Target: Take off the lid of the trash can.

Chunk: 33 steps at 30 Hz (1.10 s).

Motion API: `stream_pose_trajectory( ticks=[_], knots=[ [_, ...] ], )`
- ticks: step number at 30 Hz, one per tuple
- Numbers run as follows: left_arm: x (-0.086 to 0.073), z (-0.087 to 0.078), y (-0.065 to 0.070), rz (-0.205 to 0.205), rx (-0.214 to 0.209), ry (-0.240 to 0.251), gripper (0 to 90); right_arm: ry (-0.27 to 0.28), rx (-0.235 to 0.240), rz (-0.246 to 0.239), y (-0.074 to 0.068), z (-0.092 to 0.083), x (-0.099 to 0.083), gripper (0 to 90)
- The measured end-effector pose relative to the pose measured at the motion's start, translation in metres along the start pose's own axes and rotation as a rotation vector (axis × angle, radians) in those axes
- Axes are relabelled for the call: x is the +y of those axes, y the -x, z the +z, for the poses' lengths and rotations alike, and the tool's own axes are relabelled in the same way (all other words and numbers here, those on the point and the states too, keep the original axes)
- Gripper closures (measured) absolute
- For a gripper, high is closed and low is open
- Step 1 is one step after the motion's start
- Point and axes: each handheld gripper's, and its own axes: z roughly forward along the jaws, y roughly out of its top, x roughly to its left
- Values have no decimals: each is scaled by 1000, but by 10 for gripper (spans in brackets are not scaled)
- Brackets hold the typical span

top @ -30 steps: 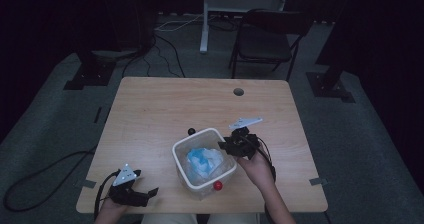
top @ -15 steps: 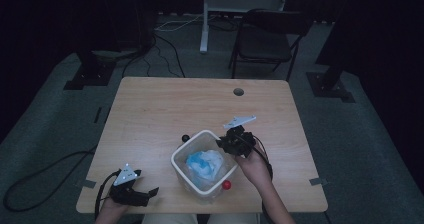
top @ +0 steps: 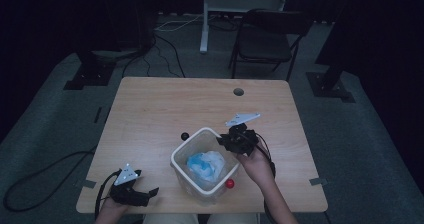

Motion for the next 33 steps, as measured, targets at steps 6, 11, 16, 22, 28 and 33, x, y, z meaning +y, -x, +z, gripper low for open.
stream_pose_trajectory(
  ticks=[6,11,16,22,28,33],
  knots=[
    [0,0,1,4,1,0,12,39,5,12,5,-12,3,803],
    [-1,1,2,11,7,-1,12,54,-6,34,12,-19,2,803],
    [-1,1,1,0,11,-3,12,73,-11,61,22,-25,-3,803],
    [-1,3,2,6,12,-8,12,84,-39,93,32,-34,-10,802],
    [-1,3,2,4,15,-10,12,94,-71,123,43,-47,-18,802],
    [-1,3,2,4,15,-12,12,97,-100,152,52,-58,-27,802]
  ],
)
